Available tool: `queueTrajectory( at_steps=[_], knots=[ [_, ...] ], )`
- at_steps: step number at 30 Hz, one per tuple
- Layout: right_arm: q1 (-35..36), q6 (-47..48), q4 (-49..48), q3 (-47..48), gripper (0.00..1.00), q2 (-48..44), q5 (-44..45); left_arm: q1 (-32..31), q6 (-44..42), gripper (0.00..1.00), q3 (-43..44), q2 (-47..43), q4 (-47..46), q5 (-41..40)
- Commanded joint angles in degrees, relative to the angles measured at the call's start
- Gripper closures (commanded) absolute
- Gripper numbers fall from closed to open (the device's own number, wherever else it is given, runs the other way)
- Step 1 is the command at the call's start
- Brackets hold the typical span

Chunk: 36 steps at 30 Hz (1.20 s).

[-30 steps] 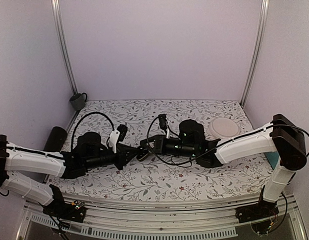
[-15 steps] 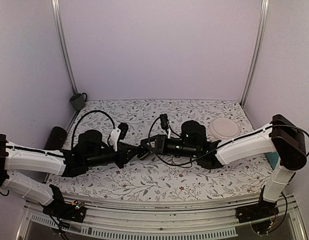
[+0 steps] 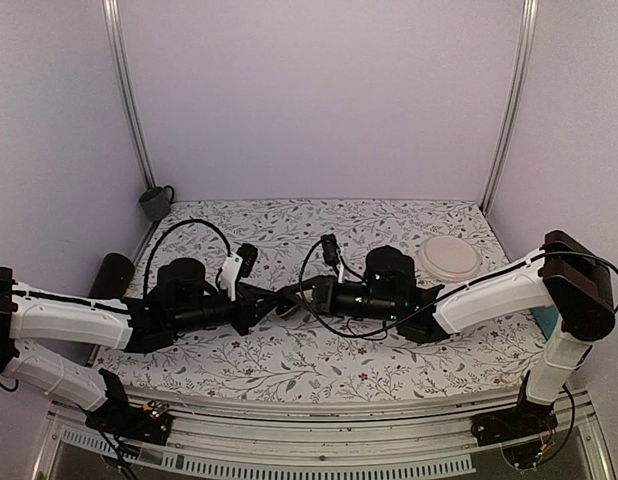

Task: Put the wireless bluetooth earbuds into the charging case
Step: Insert the right earbud into the right side groove of the charging case.

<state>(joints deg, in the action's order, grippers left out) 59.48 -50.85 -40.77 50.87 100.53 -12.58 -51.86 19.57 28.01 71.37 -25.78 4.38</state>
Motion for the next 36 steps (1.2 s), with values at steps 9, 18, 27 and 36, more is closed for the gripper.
queueTrajectory(
  at_steps=[9, 18, 27, 36],
  knots=[
    [-0.3, 0.3, 0.2, -0.2, 0.89, -2.0, 2.7, 0.1, -0.8, 1.00, 0.7, -0.7, -2.3, 1.9],
    [-0.3, 0.3, 0.3, -0.5, 0.89, -1.5, 2.3, 0.0, -0.9, 1.00, 0.6, -2.3, -2.2, 1.6],
    [-0.3, 0.4, 1.6, -1.5, 0.89, -2.0, 2.8, 0.1, -0.8, 1.00, 0.9, -3.9, -2.5, 0.5],
    [-0.3, 1.1, 3.3, -2.2, 0.87, -2.4, 4.0, 0.1, -1.3, 1.00, 1.1, -5.3, -0.9, -1.8]
  ],
)
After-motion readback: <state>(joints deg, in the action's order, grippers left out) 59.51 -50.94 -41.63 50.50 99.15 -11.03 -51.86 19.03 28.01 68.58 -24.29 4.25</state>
